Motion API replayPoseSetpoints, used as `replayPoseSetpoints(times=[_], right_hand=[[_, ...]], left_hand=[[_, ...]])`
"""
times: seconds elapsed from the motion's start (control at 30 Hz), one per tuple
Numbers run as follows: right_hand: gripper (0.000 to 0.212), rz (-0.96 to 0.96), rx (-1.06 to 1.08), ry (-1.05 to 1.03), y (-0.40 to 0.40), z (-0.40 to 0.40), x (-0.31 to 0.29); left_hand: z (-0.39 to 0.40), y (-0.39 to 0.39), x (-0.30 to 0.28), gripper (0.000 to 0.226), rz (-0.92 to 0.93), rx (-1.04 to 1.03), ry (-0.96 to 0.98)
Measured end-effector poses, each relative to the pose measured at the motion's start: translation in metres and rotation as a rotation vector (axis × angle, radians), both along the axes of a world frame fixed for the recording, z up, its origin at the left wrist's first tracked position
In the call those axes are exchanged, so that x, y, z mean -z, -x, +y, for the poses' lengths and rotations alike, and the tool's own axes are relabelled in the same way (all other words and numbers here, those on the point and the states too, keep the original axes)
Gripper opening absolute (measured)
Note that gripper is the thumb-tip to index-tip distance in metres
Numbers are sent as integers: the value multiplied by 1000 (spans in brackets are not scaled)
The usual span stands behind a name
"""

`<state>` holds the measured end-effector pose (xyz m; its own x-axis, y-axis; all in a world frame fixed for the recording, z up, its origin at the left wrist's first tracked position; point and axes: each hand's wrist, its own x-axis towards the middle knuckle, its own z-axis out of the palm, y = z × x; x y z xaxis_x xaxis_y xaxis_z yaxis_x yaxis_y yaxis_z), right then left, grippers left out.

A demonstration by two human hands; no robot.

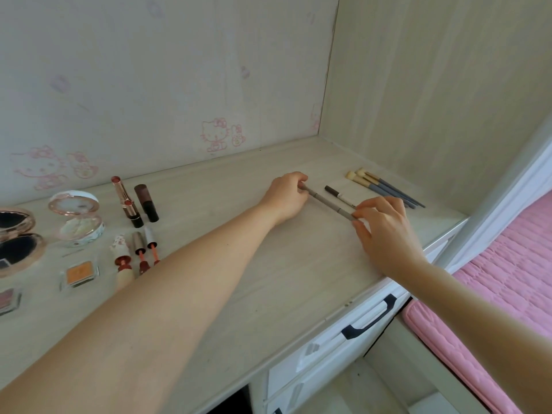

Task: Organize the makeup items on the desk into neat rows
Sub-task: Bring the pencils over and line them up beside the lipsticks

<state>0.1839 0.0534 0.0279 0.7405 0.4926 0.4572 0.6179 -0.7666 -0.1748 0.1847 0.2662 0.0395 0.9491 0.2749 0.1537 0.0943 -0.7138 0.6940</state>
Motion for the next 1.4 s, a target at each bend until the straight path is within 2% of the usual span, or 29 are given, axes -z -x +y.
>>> replayPoseSetpoints(times=[0.13, 0.27, 0.43, 0.6, 0.73, 0.97, 1.27, 1.4], right_hand=[[20, -62, -47, -58, 13, 8, -8], [16, -24, -115, -160, 30, 17, -17], [14, 85, -238, -281, 57, 35, -27], [13, 189, -315, -346, 98, 63, -33], [16, 273, -379, -355, 135, 87, -37], [24, 362, -522, -279, 199, 125, -40], [24, 521, -639, -300, 252, 169, -32], [26, 590, -654, -283, 268, 181, -28]], left_hand=[[16, 23, -15, 31, -71, -60, 85], [33, 59, -31, 23, -81, -33, 212], [55, 114, -46, 21, -132, -38, 590], [66, 170, -53, 23, -290, -131, 984], [75, 218, -54, 24, -432, -249, 1174], [104, 293, -51, 22, -510, -350, 1262], [122, 349, -47, 11, -584, -440, 1322], [123, 364, -42, 14, -538, -430, 1234]])
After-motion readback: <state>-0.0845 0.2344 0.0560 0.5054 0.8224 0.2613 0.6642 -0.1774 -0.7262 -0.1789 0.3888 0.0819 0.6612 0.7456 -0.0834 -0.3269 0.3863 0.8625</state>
